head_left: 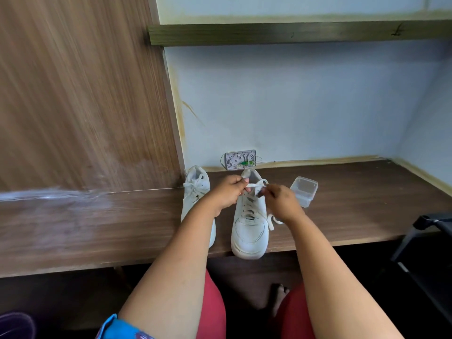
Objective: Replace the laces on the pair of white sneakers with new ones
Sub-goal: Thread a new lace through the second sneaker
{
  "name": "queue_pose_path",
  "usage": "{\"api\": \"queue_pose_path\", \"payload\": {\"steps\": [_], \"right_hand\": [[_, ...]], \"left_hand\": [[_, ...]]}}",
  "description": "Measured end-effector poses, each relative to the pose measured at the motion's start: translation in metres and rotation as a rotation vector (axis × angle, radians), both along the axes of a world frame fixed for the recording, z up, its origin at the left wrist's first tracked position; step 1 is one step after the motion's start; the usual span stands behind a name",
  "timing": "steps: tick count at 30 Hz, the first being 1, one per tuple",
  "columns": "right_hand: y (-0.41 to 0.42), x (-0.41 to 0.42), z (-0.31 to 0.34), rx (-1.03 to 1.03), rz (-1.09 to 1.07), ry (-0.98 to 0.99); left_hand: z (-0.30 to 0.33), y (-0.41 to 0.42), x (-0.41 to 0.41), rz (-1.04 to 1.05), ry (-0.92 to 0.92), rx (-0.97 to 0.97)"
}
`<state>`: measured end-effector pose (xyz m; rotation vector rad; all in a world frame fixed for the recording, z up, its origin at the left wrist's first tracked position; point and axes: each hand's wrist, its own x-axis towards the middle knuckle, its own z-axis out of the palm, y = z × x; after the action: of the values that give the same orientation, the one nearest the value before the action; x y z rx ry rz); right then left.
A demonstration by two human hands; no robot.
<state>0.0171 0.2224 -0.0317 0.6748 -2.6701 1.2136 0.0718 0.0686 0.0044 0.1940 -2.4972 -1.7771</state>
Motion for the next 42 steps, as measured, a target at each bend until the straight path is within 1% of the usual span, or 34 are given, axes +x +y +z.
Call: {"api": "queue_pose_path", "payload": {"steps": [1,2,3,4,5,7,9,10,12,14,15,18,20,22,26,27,29,31,33,36,42], "right_hand": [[0.011,-0.009,-0.001,0.084,-0.114,-0.082],[0.023,-0.018,-0.001,0.235,-0.192,-0.155],[0.033,-0.024,-0.004,0.407,-0.221,-0.199],[0.039,-0.025,-0.005,0.506,-0.204,-0.220],[0.040,-0.023,-0.007,0.515,-0.135,-0.237],[0.028,-0.010,-0.012,0.329,0.057,-0.236],[0.009,0.004,-0.011,0.063,0.188,-0.234],[0.002,0.006,-0.011,-0.044,0.204,-0.217],[-0.003,0.002,-0.011,-0.194,0.128,-0.177],[0.002,-0.006,-0.015,-0.263,0.034,-0.164],[0.006,-0.010,-0.018,-0.251,-0.032,-0.144],[0.011,-0.018,-0.030,-0.114,-0.180,-0.104],[0.008,-0.022,-0.037,-0.060,-0.172,-0.071],[0.003,-0.024,-0.042,-0.009,-0.145,-0.007],[-0.004,-0.021,-0.039,-0.060,-0.106,0.019],[-0.006,-0.021,-0.040,-0.060,-0.117,0.027],[-0.008,-0.022,-0.039,-0.028,-0.132,0.041],[-0.010,-0.024,-0.038,0.072,-0.128,0.071],[-0.012,-0.023,-0.037,0.177,-0.125,0.099],[-0.016,-0.021,-0.032,0.274,-0.131,0.117],[-0.018,-0.026,-0.034,0.329,-0.101,0.167]], "left_hand": [[0.000,-0.004,0.000,-0.002,0.001,-0.035],[-0.001,-0.008,0.000,-0.007,-0.003,-0.069],[-0.004,-0.012,-0.001,-0.017,-0.015,-0.101],[-0.006,-0.014,-0.001,-0.031,-0.033,-0.130],[-0.009,-0.015,-0.002,-0.044,-0.053,-0.164],[-0.014,-0.009,-0.006,-0.052,-0.071,-0.240],[-0.018,-0.001,-0.012,-0.027,-0.055,-0.298],[-0.019,0.003,-0.015,-0.006,-0.037,-0.320],[-0.021,0.010,-0.019,0.045,0.013,-0.301],[-0.023,0.013,-0.023,0.090,0.039,-0.246],[-0.023,0.013,-0.026,0.115,0.042,-0.272],[-0.025,0.006,-0.039,0.176,0.101,-0.482],[-0.026,0.002,-0.047,0.187,0.109,-0.594],[-0.030,0.001,-0.054,0.152,0.082,-0.692],[-0.038,0.005,-0.065,0.012,-0.023,-0.889],[-0.039,0.004,-0.067,-0.007,-0.045,-0.903],[-0.039,0.003,-0.069,-0.013,-0.061,-0.869],[-0.038,0.000,-0.069,-0.013,-0.055,-0.841],[-0.038,-0.001,-0.069,-0.028,-0.062,-0.852],[-0.040,-0.002,-0.070,-0.016,-0.046,-0.858],[-0.041,-0.002,-0.072,-0.030,-0.079,-0.810]]}}
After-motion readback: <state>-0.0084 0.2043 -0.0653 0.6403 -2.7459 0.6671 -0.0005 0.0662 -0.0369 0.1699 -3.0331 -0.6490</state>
